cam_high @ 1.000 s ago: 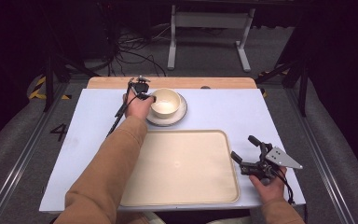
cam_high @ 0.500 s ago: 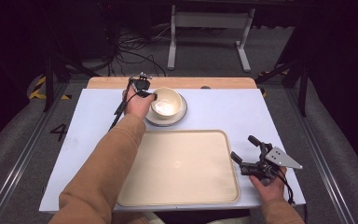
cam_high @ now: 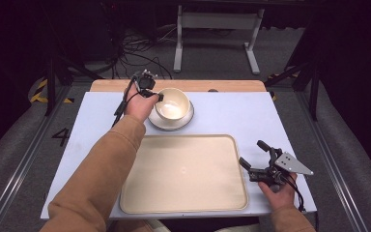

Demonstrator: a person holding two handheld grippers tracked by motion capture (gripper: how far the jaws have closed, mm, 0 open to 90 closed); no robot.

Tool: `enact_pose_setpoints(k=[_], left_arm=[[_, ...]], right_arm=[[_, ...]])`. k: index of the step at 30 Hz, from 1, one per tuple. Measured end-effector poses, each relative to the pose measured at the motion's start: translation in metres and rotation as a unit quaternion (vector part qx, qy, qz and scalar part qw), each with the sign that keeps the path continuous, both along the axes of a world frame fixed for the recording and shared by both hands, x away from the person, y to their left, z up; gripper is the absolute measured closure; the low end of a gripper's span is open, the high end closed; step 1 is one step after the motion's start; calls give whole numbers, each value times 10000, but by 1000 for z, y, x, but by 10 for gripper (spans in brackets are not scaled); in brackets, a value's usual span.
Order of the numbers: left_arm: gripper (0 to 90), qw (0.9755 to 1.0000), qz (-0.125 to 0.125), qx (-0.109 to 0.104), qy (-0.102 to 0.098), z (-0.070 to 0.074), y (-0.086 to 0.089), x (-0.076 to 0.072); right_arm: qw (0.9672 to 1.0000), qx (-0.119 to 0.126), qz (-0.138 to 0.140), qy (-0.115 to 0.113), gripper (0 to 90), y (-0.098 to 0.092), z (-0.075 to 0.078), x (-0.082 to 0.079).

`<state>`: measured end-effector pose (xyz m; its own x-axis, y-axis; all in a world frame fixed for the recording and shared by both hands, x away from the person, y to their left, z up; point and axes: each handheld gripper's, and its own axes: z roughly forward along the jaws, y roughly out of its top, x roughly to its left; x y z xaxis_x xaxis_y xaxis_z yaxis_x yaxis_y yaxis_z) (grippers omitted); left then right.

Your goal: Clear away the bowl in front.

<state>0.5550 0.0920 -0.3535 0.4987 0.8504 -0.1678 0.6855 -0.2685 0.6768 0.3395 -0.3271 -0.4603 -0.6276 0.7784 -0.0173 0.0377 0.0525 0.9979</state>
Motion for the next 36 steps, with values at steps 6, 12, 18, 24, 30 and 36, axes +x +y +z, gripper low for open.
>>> enact_pose_setpoints(k=[6,12,18,24,30,36], left_arm=[[812,9998,-201,42,12,12,5,-7],[812,9992,-378,69,55,18,9,-13],[812,9978,-643,28,134,22,9,-24],[812,9949,-997,14,185,24,4,-38],[812,9916,-1274,34,217,27,1,-49],[812,9874,-1561,109,231,31,-4,-60]], right_arm=[[10000,-9,2,0,38,0,0,0],[10000,-13,1,1,37,0,0,0],[10000,-10,7,-11,31,0,0,0],[10000,-15,9,-17,30,0,0,0],[10000,-16,11,-19,30,0,0,0],[10000,-15,14,-20,30,0,0,0]])
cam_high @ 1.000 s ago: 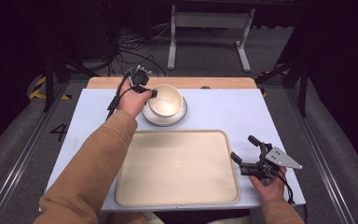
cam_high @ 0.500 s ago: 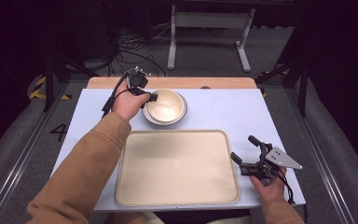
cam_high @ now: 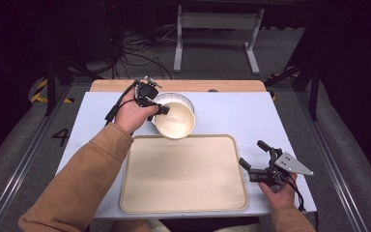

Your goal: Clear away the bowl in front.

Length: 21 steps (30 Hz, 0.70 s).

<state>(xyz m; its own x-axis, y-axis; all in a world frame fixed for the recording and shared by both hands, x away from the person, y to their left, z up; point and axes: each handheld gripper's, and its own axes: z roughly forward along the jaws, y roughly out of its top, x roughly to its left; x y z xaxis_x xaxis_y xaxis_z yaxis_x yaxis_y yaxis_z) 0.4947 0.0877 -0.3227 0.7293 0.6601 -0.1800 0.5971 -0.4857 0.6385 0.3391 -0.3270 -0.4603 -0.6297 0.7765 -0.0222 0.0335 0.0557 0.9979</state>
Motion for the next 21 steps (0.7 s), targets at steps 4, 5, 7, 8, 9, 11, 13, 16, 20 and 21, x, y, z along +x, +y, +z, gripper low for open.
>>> enact_pose_setpoints(k=[4,5,7,8,9,11,13,16,20,21], left_arm=[[812,9998,-151,105,39,4,-6,-7],[812,9997,-192,119,43,4,-6,-8],[812,9995,-282,139,89,5,-10,-12],[812,9993,-327,153,104,6,-11,-14],[813,9991,-373,172,98,6,-12,-15],[813,9987,-452,191,98,7,-14,-19],[813,9983,-539,196,111,7,-16,-21],[812,9975,-655,241,140,8,-19,-25],[813,9959,-820,345,188,6,-24,-32],[813,9951,-880,387,212,5,-26,-34]], right_arm=[[10000,11,4,-7,28,0,0,0],[10000,16,4,-10,28,0,0,0],[10000,15,5,-12,28,0,0,0],[10000,15,7,-13,28,0,0,0],[10000,16,7,-12,28,0,0,0],[10000,16,8,-15,28,0,0,0],[10000,15,9,-14,28,0,0,0],[10000,13,9,-13,28,0,0,0],[10000,21,13,-12,28,0,0,0],[10000,23,13,-11,28,0,0,0]])
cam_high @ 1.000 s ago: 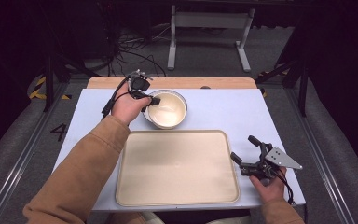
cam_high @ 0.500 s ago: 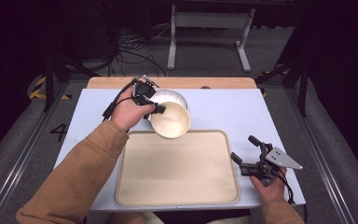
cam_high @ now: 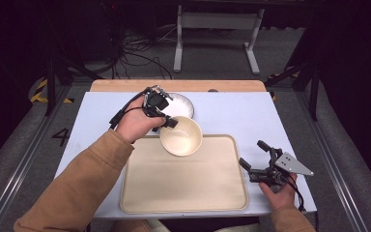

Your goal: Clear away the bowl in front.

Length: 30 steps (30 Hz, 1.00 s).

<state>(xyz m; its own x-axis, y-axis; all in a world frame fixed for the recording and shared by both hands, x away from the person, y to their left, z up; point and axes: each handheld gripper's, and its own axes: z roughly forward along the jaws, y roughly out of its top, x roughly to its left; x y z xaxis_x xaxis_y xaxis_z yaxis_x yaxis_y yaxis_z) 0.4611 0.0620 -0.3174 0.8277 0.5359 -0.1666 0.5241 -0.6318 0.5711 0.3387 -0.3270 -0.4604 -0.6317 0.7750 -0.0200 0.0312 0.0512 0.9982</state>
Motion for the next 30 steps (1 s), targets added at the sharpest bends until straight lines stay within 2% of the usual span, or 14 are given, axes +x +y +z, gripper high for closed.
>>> enact_pose_setpoints(k=[6,13,15,18,22,30], left_arm=[[813,9997,-206,73,141,-8,-7,-5],[813,9989,-369,233,189,-17,-12,-7],[813,9987,-390,222,236,-20,-14,-8],[813,9981,-488,308,205,-23,-18,-10],[813,9978,-510,327,279,-27,-21,-12],[813,9959,-661,505,360,-42,-28,-14]], right_arm=[[10000,-19,-7,-7,28,0,0,0],[10000,-5,-4,-2,28,0,0,0],[10000,-12,-5,-4,28,0,0,0],[10000,-21,-3,-3,28,0,0,0],[10000,-25,-1,-8,28,0,0,0],[10000,-25,4,-8,28,0,0,0]])
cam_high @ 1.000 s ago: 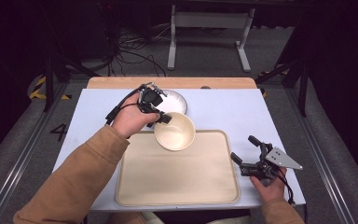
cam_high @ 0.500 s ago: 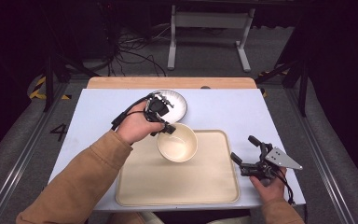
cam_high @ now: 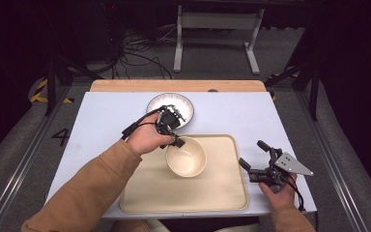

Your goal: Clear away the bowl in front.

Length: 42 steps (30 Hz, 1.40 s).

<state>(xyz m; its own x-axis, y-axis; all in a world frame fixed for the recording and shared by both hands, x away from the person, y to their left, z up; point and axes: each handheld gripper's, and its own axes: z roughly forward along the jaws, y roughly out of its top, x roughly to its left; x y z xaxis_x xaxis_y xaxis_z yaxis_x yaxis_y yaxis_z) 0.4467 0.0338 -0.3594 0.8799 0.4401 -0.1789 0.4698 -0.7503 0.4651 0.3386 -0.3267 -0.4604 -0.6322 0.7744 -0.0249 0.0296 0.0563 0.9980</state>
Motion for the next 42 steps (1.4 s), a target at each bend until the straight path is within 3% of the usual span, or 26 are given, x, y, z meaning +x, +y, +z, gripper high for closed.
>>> enact_pose_setpoints(k=[13,21,33,39,42], left_arm=[[812,9995,-204,241,5,-10,-9,-2],[812,9994,-203,248,109,-18,-13,-3],[806,9989,-364,270,102,-27,-16,-2],[804,9989,-373,247,103,-27,-15,-1],[791,9988,-428,149,194,-27,-14,0]], right_arm=[[10000,4,-2,-1,28,0,0,0],[10000,14,-5,2,28,0,0,0],[10000,11,-5,3,28,0,0,0],[10000,12,-8,4,28,0,0,0],[10000,10,-9,3,28,0,0,0]])
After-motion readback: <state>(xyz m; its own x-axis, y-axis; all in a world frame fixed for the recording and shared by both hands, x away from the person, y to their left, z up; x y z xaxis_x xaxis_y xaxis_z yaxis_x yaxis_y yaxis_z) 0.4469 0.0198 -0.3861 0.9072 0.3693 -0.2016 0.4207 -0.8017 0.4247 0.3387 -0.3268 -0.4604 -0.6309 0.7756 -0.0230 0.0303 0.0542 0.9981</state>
